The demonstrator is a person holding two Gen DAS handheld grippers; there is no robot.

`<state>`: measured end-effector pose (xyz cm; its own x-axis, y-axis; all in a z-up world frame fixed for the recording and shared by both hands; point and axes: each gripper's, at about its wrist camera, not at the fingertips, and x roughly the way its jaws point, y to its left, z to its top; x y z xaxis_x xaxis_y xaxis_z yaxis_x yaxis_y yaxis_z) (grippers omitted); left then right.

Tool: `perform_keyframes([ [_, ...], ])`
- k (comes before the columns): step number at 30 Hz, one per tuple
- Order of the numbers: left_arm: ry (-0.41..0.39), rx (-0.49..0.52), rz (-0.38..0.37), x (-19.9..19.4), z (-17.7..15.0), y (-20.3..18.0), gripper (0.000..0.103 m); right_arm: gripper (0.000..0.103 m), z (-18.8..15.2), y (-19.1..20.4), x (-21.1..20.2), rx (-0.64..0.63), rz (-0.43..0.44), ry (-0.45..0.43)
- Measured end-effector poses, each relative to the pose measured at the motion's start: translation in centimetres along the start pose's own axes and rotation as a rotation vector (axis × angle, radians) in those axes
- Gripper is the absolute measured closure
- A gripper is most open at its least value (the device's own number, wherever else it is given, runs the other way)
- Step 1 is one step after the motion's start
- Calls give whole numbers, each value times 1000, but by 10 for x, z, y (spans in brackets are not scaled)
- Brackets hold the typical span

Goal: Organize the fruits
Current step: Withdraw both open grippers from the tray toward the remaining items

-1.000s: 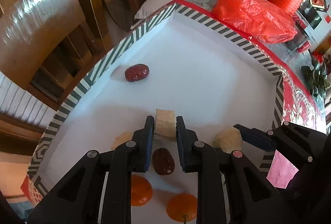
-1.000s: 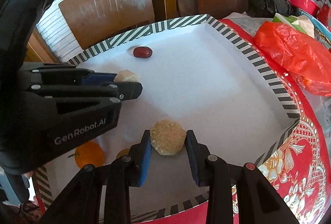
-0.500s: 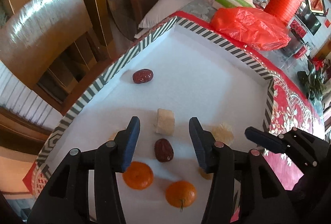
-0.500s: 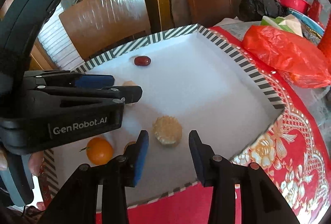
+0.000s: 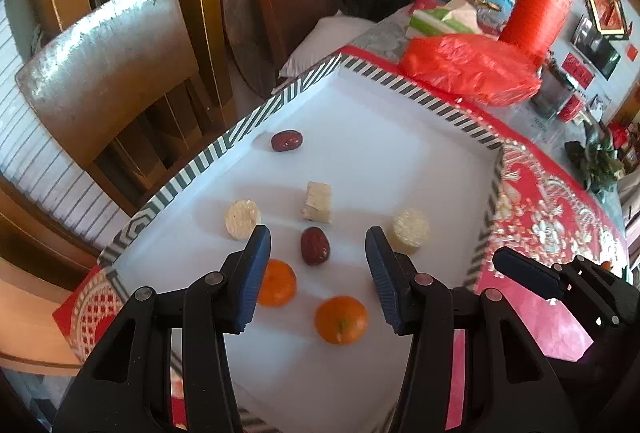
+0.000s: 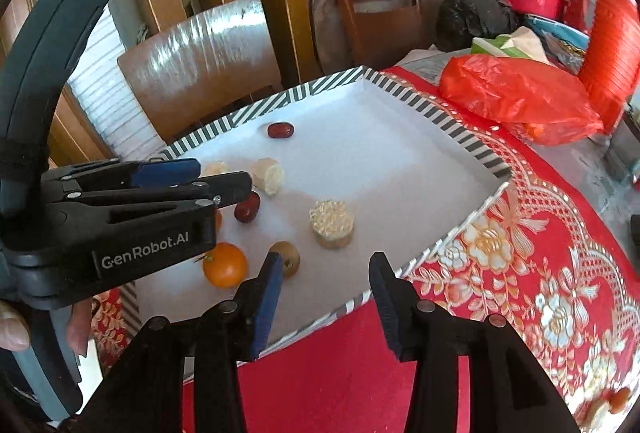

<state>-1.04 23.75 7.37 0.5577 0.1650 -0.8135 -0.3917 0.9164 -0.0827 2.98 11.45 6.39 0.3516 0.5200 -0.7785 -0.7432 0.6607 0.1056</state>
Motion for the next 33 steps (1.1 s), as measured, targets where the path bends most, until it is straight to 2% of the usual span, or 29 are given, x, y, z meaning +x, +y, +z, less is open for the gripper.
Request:
perform_keyframes([
  [4, -34, 31, -12, -15, -12, -15, 54, 58, -16, -10, -17, 38, -35, -23],
  [8, -28, 77, -55, -21, -21, -39, 54, 58, -34, -23, -33, 74, -65, -30],
  [17, -44, 203, -138, -36, -38, -116, 54, 58, -82, -74, -88, 182, -168, -67],
  [25, -56, 306, -191, -35, -49, -189, 54, 57, -122, -124, -128, 289, -250, -97],
  [33, -56, 335, -231, -25, -51, -237, 54, 57, -147, -167, -161, 344, -317, -128],
])
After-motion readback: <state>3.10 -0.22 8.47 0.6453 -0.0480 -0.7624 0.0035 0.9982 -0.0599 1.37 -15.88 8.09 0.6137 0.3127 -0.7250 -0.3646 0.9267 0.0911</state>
